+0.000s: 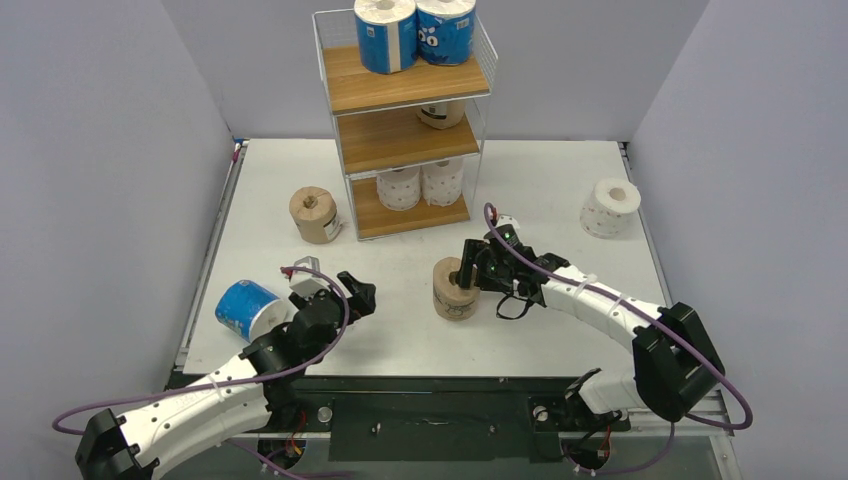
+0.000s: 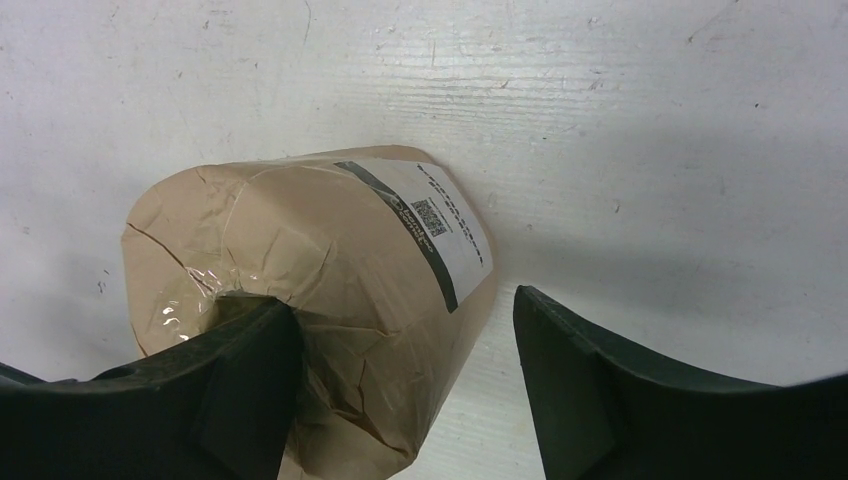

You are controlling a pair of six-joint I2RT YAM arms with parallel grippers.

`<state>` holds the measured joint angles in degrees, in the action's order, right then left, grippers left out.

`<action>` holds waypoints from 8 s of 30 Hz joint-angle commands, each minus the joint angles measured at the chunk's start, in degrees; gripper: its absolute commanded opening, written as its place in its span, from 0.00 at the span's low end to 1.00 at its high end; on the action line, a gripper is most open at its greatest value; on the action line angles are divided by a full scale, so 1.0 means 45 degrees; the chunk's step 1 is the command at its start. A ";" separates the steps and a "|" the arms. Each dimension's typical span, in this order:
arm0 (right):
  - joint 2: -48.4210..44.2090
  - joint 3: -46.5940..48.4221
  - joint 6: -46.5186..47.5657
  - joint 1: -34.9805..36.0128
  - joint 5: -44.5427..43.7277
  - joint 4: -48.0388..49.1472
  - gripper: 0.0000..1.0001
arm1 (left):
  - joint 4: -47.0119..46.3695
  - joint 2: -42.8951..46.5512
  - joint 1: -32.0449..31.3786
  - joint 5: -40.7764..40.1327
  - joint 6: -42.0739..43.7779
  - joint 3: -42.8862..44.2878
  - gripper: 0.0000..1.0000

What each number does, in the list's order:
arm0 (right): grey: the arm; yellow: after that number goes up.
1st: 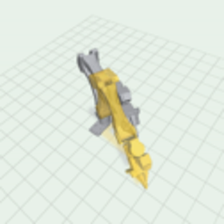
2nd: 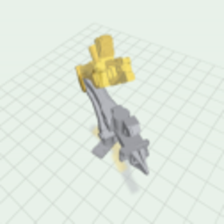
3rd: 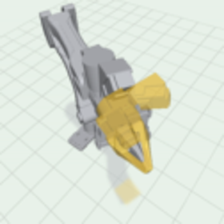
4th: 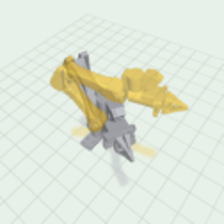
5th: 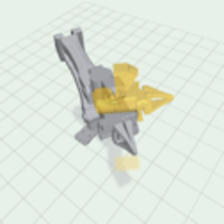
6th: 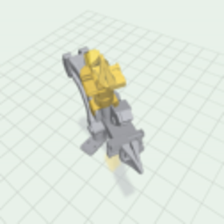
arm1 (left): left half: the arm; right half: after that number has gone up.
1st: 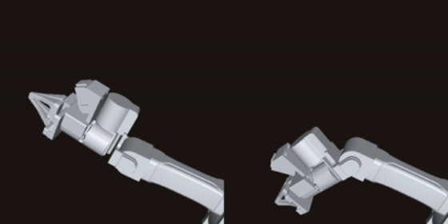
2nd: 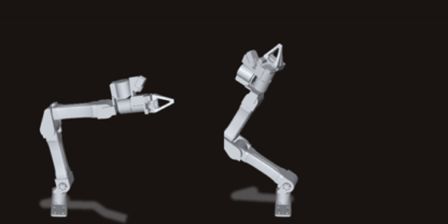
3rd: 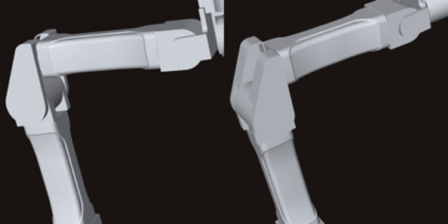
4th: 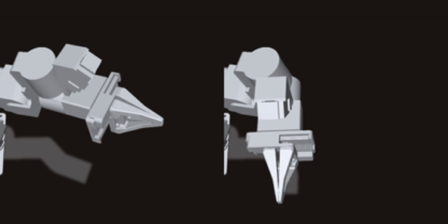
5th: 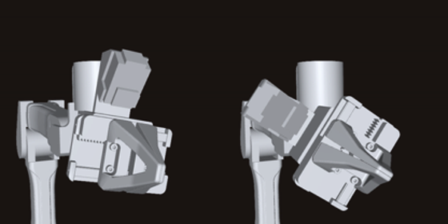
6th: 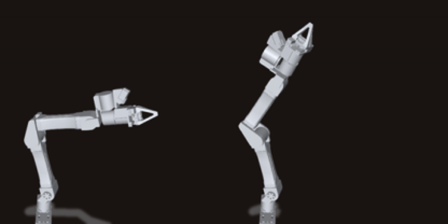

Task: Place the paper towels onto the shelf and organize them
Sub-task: Pick up the paper towel from the center of the board, then place the paper towel on the shelf.

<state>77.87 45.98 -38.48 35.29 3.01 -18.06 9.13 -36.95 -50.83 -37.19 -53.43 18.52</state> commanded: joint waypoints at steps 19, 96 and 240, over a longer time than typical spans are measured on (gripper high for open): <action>-0.1898 0.1162 0.0373 -0.0114 -0.0789 -0.2221 0.84 | -0.1106 -0.0261 0.0084 0.0039 0.0207 0.0151 0.97; 0.0226 0.0909 0.0882 0.0143 0.0270 -0.1570 0.34 | -0.1195 -0.0292 0.0084 0.0059 0.0219 0.0052 0.97; 0.0701 1.0208 -0.1270 -0.0836 0.0255 -0.0667 0.65 | -1.3512 -1.2834 0.3959 0.3782 1.2133 0.9878 0.98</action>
<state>86.50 95.61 -44.34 31.88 3.68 -26.15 -53.74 -96.66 -33.36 -22.94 2.57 60.90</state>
